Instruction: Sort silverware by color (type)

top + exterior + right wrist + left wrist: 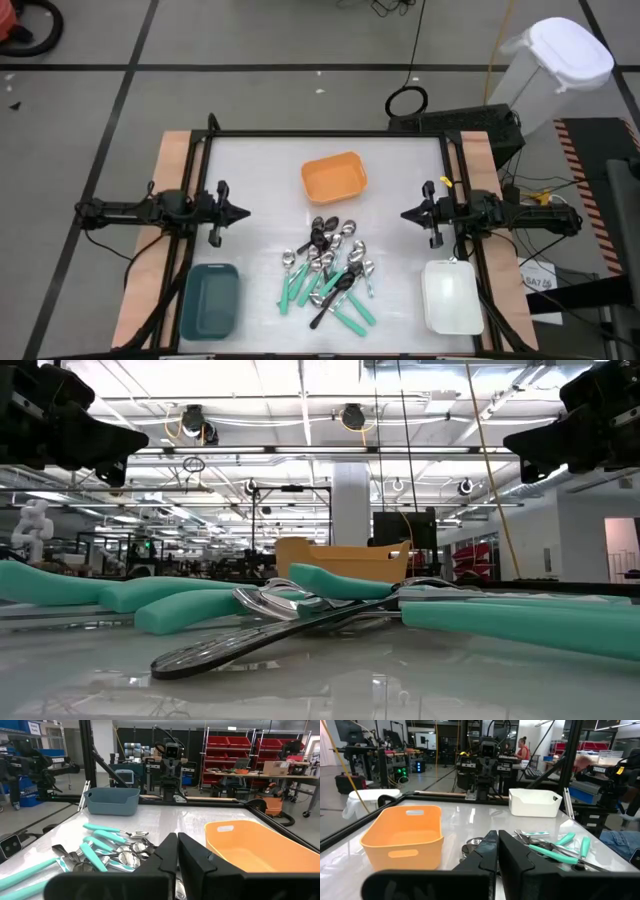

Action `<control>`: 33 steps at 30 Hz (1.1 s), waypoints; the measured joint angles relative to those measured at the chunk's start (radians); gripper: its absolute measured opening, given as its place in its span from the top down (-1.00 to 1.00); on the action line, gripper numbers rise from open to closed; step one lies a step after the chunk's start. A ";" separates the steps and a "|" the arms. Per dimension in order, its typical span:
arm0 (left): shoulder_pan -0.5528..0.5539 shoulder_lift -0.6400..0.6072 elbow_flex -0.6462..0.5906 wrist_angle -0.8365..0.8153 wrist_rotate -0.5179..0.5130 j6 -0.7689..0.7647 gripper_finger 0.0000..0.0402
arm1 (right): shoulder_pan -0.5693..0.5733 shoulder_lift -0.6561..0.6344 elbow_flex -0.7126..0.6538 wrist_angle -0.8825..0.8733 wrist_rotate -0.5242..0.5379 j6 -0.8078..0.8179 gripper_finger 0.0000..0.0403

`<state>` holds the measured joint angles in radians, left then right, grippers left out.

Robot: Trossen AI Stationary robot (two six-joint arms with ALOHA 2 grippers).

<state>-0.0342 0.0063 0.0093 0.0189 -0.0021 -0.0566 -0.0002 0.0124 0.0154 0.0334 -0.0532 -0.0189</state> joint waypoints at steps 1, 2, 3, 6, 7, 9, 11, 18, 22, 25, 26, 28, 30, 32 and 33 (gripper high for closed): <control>0.000 0.000 0.000 0.000 0.000 0.000 0.93 | 0.000 0.000 0.000 0.000 0.000 0.000 0.95; 0.000 0.000 0.000 0.000 0.000 0.000 0.93 | 0.000 0.000 0.000 0.000 0.000 0.000 0.95; 0.000 0.000 0.000 0.000 0.000 0.000 0.93 | 0.000 0.000 0.000 0.000 0.000 0.000 0.95; 0.000 0.000 0.000 0.000 0.000 0.000 0.93 | 0.000 0.000 0.000 0.000 0.000 0.000 0.95; 0.000 0.000 0.000 0.000 0.000 0.000 0.93 | 0.000 0.000 0.000 0.000 0.000 0.000 0.95; 0.000 0.000 0.000 0.000 0.000 0.000 0.93 | 0.000 0.000 0.000 0.000 0.000 0.000 0.95; 0.000 0.000 0.000 0.000 0.000 0.000 0.93 | 0.000 0.000 0.000 0.000 0.000 0.000 0.95; 0.000 0.000 0.000 0.000 0.000 0.000 0.93 | 0.000 0.000 0.000 0.000 0.000 0.000 0.95; 0.000 0.000 0.000 0.000 0.000 0.000 0.93 | 0.000 0.000 0.000 0.000 0.000 0.000 0.95; 0.000 0.000 0.000 0.000 0.000 0.000 0.93 | 0.000 0.000 0.000 0.000 0.000 0.000 0.95; 0.000 0.000 0.000 0.000 0.000 0.000 0.93 | 0.000 0.000 0.000 0.000 0.000 0.000 0.95; 0.000 0.000 0.000 0.000 0.000 0.000 0.93 | 0.000 0.000 0.000 0.000 0.000 0.000 0.95; 0.000 0.000 0.000 0.000 0.000 0.000 0.93 | 0.000 0.000 0.000 0.004 0.000 -0.015 0.95; 0.000 0.000 0.000 0.000 0.000 0.000 0.93 | 0.000 0.000 0.000 0.009 0.000 -0.027 0.95; 0.000 0.000 0.000 0.000 0.000 0.000 0.93 | 0.000 0.000 0.000 0.012 0.000 -0.018 0.95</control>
<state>-0.0343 0.0063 0.0093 0.0189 -0.0021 -0.0570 -0.0002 0.0120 0.0151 0.0456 -0.0536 -0.0372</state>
